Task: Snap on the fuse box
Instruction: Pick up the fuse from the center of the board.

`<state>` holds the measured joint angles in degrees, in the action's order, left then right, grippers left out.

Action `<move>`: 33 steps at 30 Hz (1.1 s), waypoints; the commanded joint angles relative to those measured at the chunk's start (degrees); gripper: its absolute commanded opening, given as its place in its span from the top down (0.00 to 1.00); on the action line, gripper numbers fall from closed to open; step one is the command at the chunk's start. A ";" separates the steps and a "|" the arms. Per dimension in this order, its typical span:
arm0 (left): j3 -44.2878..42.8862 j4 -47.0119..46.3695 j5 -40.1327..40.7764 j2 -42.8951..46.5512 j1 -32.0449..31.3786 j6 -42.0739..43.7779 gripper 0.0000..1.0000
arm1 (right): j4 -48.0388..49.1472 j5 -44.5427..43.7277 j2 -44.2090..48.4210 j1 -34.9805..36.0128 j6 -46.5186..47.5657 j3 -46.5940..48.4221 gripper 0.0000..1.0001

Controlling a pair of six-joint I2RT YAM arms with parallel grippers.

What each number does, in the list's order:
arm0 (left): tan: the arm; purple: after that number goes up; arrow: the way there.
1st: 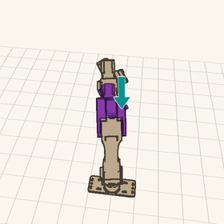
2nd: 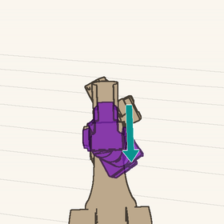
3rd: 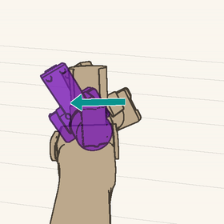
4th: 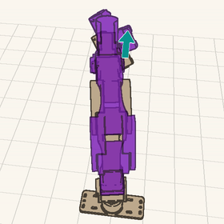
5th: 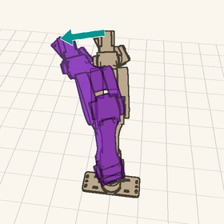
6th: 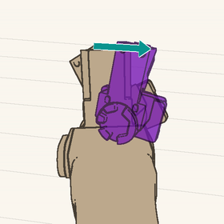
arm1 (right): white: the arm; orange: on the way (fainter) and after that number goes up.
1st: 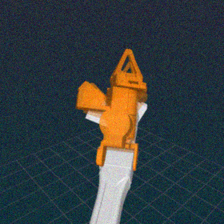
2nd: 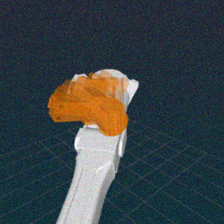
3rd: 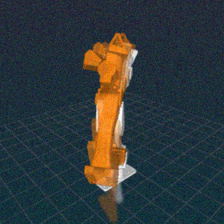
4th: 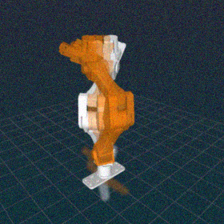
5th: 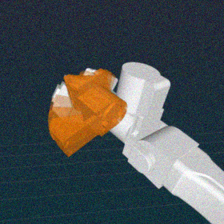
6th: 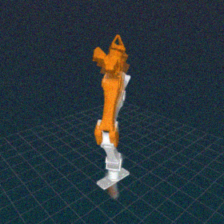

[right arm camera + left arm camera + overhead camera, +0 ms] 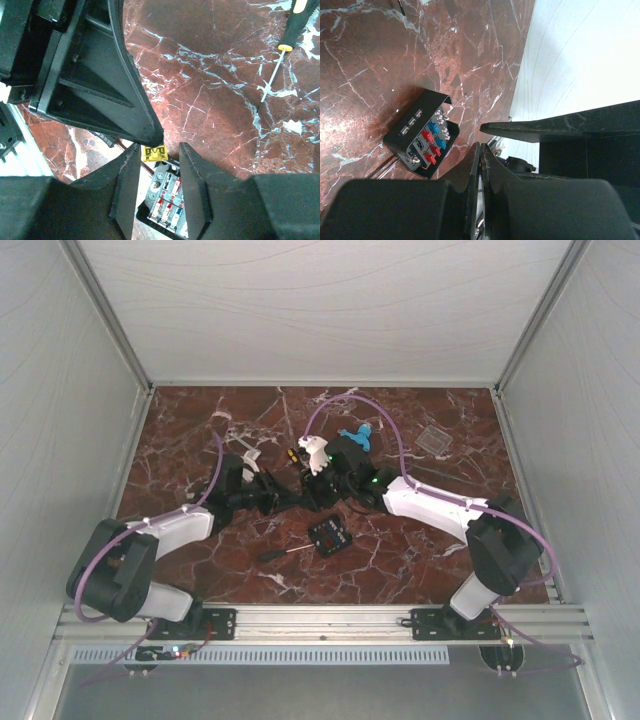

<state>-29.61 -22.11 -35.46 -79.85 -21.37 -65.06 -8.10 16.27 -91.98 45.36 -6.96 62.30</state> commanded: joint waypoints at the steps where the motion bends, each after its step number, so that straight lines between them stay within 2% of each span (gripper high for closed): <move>1: 0.33 -3.77 -2.86 1.95 0.01 -2.76 1.00 | 4.76 -3.10 0.98 0.30 -1.34 0.51 0.64; 6: 3.42 -7.80 -1.42 4.15 1.50 -5.62 1.00 | 4.19 -6.25 4.19 -0.57 -5.94 -0.42 0.51; 11: 8.69 -16.72 0.78 7.39 2.38 -11.35 1.00 | 10.45 -2.88 9.41 -3.33 -20.54 -5.94 0.48; 15: 10.16 -19.10 3.40 10.63 2.38 -14.58 1.00 | 18.36 -0.28 11.68 -4.23 -32.02 -12.13 0.48; 21: 12.72 -24.99 8.23 14.40 1.15 -21.29 1.00 | 29.03 3.80 12.35 -4.65 -43.79 -16.91 0.51; 28: 13.36 -28.52 13.82 16.97 -1.47 -25.53 1.00 | 37.15 4.54 12.56 -4.57 -50.13 -19.80 0.55; 33: 13.19 -29.31 15.33 16.86 -3.20 -27.13 1.00 | 39.61 4.68 12.15 -4.49 -52.38 -20.15 0.57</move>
<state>-15.73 -45.32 -22.52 -63.72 -23.22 -88.53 24.73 20.40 -80.95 40.88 -55.46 42.78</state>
